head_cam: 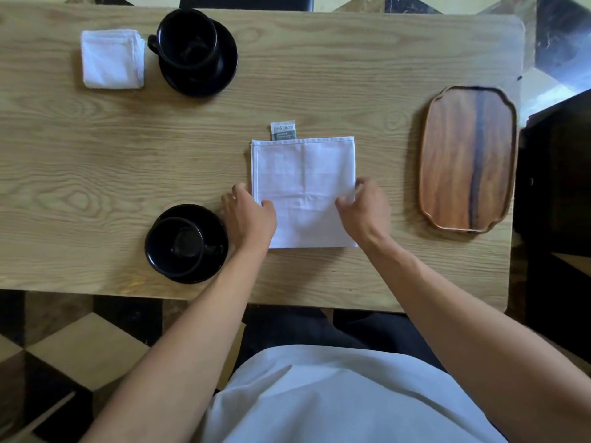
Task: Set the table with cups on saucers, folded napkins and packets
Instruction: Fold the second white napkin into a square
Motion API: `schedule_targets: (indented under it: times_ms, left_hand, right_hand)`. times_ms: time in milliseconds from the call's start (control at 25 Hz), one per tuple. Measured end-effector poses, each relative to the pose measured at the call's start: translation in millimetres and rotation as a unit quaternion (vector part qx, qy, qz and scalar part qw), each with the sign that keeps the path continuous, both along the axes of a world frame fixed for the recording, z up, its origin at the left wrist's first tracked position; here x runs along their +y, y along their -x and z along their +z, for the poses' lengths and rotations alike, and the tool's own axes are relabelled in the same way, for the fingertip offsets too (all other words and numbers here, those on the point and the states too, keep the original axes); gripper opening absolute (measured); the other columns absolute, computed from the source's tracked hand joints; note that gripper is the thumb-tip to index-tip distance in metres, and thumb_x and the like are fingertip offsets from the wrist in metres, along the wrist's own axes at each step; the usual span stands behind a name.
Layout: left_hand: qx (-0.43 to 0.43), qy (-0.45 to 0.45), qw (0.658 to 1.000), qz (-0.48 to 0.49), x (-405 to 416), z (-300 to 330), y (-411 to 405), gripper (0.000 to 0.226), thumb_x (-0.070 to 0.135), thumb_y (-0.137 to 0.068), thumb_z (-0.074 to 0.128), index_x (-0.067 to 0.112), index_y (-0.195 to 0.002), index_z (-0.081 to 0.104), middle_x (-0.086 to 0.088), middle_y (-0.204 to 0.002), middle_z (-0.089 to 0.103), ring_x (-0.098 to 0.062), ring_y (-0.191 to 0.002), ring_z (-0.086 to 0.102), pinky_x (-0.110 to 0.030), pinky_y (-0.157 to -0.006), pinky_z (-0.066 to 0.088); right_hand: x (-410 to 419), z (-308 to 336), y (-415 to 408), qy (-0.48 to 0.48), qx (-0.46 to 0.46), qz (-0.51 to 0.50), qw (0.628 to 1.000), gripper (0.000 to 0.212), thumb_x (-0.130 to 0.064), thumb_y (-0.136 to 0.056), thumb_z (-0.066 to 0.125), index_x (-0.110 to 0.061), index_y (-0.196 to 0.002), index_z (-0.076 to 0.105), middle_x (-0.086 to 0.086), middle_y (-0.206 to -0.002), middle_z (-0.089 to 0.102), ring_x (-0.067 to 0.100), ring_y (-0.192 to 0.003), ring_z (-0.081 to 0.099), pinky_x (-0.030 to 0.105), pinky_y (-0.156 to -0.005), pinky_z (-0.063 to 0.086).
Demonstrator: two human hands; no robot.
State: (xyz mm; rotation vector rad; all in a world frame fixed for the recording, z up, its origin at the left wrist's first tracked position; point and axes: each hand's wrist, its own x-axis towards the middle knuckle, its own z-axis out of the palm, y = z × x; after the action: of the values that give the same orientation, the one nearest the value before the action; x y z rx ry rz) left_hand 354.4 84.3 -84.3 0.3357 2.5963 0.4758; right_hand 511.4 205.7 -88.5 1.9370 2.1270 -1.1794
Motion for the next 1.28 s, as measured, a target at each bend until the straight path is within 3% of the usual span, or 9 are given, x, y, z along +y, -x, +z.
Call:
schedule_targets:
  times_ms: [80, 200, 480, 720, 840, 920, 1040, 1200, 1280]
  left_hand:
    - [-0.02, 0.023, 1.0, -0.005, 0, 3, -1, 0.048, 0.021, -0.087, 0.064, 0.01, -0.131, 0.048, -0.015, -0.132, 0.051, -0.037, -0.12, 0.051, -0.047, -0.1, 0.044]
    - [-0.047, 0.035, 0.998, -0.02, -6, 5, -6, 0.05, 0.017, -0.087, 0.065, 0.011, -0.133, 0.047, -0.012, -0.134, 0.048, -0.035, -0.12, 0.051, -0.046, -0.098, 0.046]
    - [-0.066, 0.016, 0.997, -0.024, -29, 6, -20, 0.058, 0.009, -0.087, 0.063, 0.014, -0.141, 0.043, -0.01, -0.138, 0.046, -0.029, -0.123, 0.049, -0.039, -0.095, 0.046]
    - [-0.124, 0.016, 0.987, 0.099, -50, 14, -44, 0.052, 0.035, -0.087, 0.064, 0.015, -0.129, 0.042, -0.007, -0.133, 0.046, -0.026, -0.099, 0.055, -0.037, -0.076, 0.046]
    - [-0.274, -0.156, 0.897, 0.309, -55, 17, -49, 0.061, 0.033, -0.079, 0.068, 0.023, -0.134, 0.043, -0.006, -0.127, 0.054, -0.029, -0.102, 0.065, -0.045, -0.084, 0.058]
    - [-0.33, -0.271, 0.819, 0.383, -54, 18, -41, 0.051, 0.021, -0.078, 0.072, 0.027, -0.126, 0.053, -0.006, -0.121, 0.06, -0.03, -0.103, 0.069, -0.051, -0.089, 0.06]
    - [-0.339, -0.3, 0.84, 0.3, -49, 15, -24, 0.042, 0.018, -0.074, 0.075, 0.035, -0.111, 0.065, -0.003, -0.131, 0.063, -0.026, -0.112, 0.067, -0.045, -0.094, 0.056]
    - [-0.417, -0.317, 0.828, 0.2, -43, 11, -8, 0.039, 0.007, -0.083, 0.071, 0.033, -0.111, 0.068, -0.013, -0.122, 0.071, -0.029, -0.101, 0.071, -0.038, -0.071, 0.059]
    - [-0.405, -0.302, 0.847, 0.165, -39, 6, -3, 0.037, 0.002, -0.084, 0.069, 0.031, -0.106, 0.072, -0.017, -0.122, 0.071, -0.029, -0.101, 0.07, -0.039, -0.077, 0.058]
  right_hand:
    - [3, 2, 0, 0.039, 0.014, -0.021, 0.999, 0.013, -0.028, -0.084, 0.061, -0.019, -0.092, 0.056, -0.008, -0.078, 0.06, 0.021, -0.078, 0.06, 0.033, -0.062, 0.042]
    - [4, 1, -4, 0.063, 0.041, -0.01, 0.997, 0.023, -0.026, -0.084, 0.06, -0.016, -0.069, 0.046, -0.004, -0.063, 0.051, 0.018, -0.06, 0.049, 0.03, -0.049, 0.034]
    - [-3, 3, -17, 0.239, 0.161, -0.078, 0.954, 0.024, -0.015, -0.081, 0.072, -0.019, -0.105, 0.069, -0.002, -0.101, 0.075, 0.019, -0.092, 0.072, 0.036, -0.074, 0.061]
    - [-13, 17, -28, 0.379, 0.291, -0.171, 0.862, 0.023, 0.007, -0.088, 0.059, -0.006, -0.105, 0.069, 0.007, -0.102, 0.077, 0.022, -0.084, 0.075, 0.032, -0.063, 0.059]
    - [-9, 28, -32, 0.404, 0.334, -0.188, 0.831, 0.028, 0.009, -0.086, 0.061, -0.001, -0.111, 0.068, 0.008, -0.101, 0.078, 0.023, -0.084, 0.076, 0.032, -0.066, 0.059]
    - [-5, 32, -39, 0.412, 0.329, -0.175, 0.831, 0.032, 0.009, -0.084, 0.062, 0.001, -0.114, 0.068, 0.012, -0.107, 0.076, 0.025, -0.086, 0.075, 0.033, -0.066, 0.059]
    - [-2, 31, -55, 0.41, 0.306, -0.147, 0.846, 0.037, 0.008, -0.083, 0.063, 0.0, -0.119, 0.066, 0.014, -0.113, 0.075, 0.032, -0.097, 0.074, 0.038, -0.073, 0.06]
    - [-3, 17, -76, 0.348, 0.228, -0.091, 0.905, 0.042, 0.007, -0.083, 0.064, -0.01, -0.121, 0.066, 0.012, -0.117, 0.074, 0.031, -0.105, 0.071, 0.038, -0.082, 0.058]
    - [-3, 12, -81, 0.307, 0.192, -0.096, 0.927, 0.047, 0.004, -0.085, 0.066, -0.013, -0.128, 0.058, 0.014, -0.122, 0.071, 0.03, -0.107, 0.071, 0.047, -0.093, 0.057]
